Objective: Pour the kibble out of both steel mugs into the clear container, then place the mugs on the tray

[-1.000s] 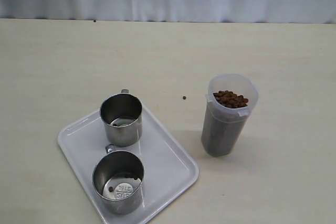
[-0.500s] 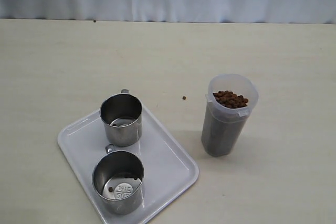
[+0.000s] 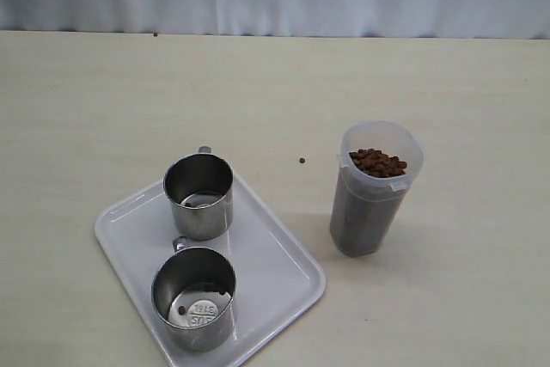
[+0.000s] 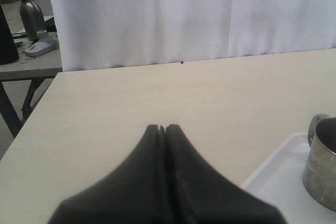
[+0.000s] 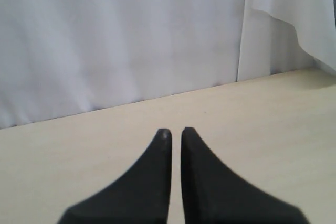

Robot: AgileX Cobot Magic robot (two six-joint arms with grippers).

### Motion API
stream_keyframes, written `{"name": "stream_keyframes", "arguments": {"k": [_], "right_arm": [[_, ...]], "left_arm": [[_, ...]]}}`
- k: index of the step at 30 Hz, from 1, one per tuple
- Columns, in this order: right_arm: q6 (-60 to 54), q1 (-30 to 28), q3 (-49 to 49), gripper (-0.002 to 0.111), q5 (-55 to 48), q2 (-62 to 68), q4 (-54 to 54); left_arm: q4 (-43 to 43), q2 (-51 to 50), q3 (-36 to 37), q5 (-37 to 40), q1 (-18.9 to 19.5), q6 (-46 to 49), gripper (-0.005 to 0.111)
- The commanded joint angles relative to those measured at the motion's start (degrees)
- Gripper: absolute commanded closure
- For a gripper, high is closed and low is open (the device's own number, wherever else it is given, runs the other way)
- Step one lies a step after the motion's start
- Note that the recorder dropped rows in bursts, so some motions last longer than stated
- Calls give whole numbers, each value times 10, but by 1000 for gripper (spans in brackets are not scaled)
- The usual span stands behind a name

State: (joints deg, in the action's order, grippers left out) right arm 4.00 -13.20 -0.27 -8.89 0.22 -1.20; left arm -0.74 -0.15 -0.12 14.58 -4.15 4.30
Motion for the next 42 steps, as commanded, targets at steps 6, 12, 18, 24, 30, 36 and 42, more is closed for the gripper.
{"name": "stream_keyframes", "arguments": {"k": [6, 12, 18, 24, 30, 36, 42], "right_arm": [[-6, 79, 3, 103, -5, -2, 71], [-6, 114, 3, 103, -5, -2, 71], [-6, 114, 3, 103, -5, -2, 71], [2, 110, 3, 103, -9, -2, 50], [29, 100, 3, 103, -9, -2, 55], [29, 100, 3, 103, -9, -2, 55], [29, 100, 3, 103, -9, -2, 55]], "left_arm": [[-1, 2, 1, -8, 1, 0, 107], [-1, 2, 1, -8, 1, 0, 107], [-1, 2, 1, -8, 1, 0, 107], [-1, 2, 1, -8, 1, 0, 107], [-1, 2, 1, -8, 1, 0, 107], [-1, 2, 1, -8, 1, 0, 107], [-1, 2, 1, -8, 1, 0, 107]]}}
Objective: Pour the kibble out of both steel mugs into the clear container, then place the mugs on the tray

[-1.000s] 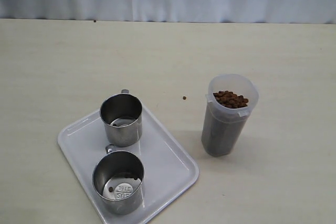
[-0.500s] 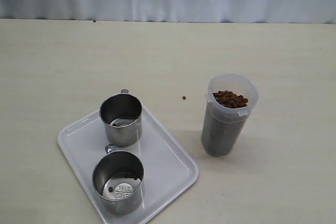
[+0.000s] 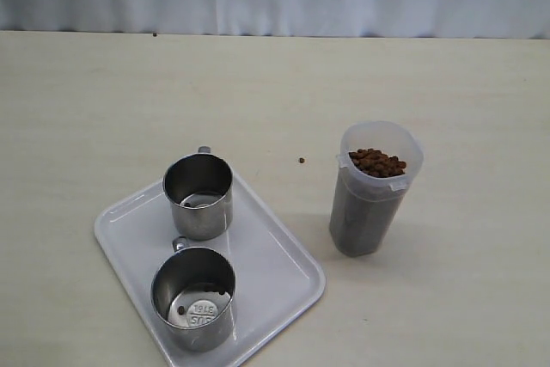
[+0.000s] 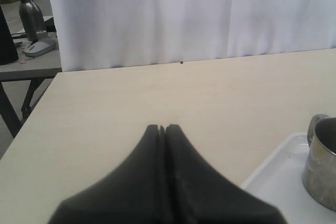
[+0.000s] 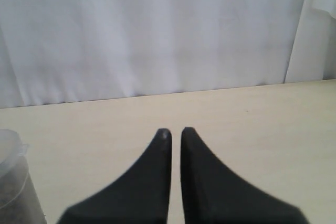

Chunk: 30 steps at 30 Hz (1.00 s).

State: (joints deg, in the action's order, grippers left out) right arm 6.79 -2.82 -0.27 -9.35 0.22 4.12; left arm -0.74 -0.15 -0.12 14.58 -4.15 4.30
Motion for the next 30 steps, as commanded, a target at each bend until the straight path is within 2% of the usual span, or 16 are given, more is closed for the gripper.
{"name": "stream_keyframes", "arguments": {"k": [1, 30], "right_arm": [[1, -4, 3, 103, -4, -2, 2], [1, 5, 3, 103, -4, -2, 2]], "left_arm": [[-1, 2, 1, -8, 1, 0, 107], [-1, 2, 1, -8, 1, 0, 107]]}}
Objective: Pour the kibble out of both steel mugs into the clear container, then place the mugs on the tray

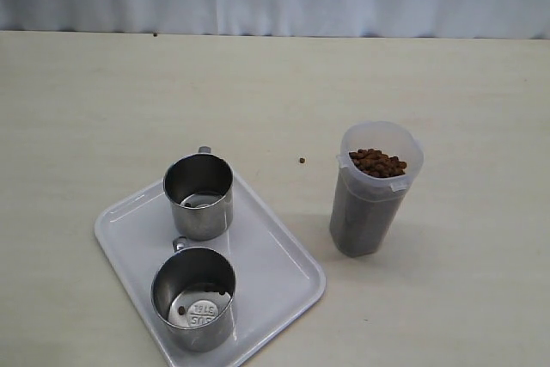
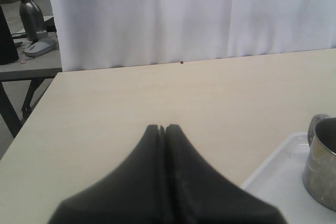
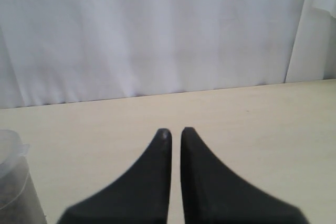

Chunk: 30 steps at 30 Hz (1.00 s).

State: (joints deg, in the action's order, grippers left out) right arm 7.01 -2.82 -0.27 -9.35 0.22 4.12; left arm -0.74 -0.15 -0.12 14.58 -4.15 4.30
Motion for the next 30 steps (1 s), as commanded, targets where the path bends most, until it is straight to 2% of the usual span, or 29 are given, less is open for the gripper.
{"name": "stream_keyframes", "arguments": {"k": [1, 30], "right_arm": [[-1, 11, 3, 103, -4, -2, 2], [-1, 22, 3, 103, -4, -2, -5]], "left_arm": [[-1, 2, 1, -8, 1, 0, 107], [-1, 2, 1, -8, 1, 0, 107]]}}
